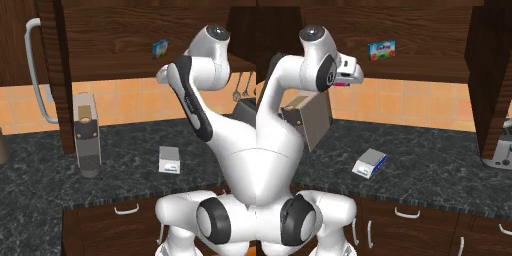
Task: Pick the bar and place it on the digital scale for weighing, and close the cabinet.
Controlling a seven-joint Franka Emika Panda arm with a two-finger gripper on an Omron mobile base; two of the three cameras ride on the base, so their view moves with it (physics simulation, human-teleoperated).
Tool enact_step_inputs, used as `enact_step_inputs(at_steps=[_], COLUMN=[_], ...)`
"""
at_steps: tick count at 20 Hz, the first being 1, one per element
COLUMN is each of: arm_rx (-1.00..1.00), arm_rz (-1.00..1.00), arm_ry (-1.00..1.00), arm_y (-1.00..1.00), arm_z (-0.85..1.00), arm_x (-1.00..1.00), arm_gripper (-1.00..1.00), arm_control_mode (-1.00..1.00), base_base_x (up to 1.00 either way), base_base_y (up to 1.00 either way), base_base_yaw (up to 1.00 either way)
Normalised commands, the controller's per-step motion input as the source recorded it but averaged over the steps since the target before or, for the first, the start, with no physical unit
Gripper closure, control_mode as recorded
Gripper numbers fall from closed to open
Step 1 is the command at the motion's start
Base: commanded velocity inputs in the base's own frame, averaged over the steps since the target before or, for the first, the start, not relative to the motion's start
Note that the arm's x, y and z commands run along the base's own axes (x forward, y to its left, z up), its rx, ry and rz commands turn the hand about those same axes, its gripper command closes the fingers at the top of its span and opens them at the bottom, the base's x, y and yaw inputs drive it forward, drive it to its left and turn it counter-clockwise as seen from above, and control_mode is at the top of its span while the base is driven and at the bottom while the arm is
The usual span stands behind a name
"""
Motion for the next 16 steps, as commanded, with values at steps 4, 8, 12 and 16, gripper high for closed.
enact_step_inputs(at_steps=[4,8,12,16], arm_rx=[0.0,0.0,0.0,0.0], arm_rz=[0.28,0.41,0.48,0.45], arm_ry=[0.0,0.0,0.0,0.0], arm_y=[-0.61,-0.39,-0.35,-0.12], arm_z=[-0.29,-0.42,-0.56,-0.58], arm_x=[-0.83,-0.17,0.0,0.13], arm_gripper=[1.0,1.0,1.0,1.0], arm_control_mode=[-1.0,-1.0,-1.0,-1.0], base_base_x=[0.0,0.0,0.0,0.0], base_base_y=[0.0,0.0,0.0,0.0], base_base_yaw=[0.0,0.0,0.0,0.0])
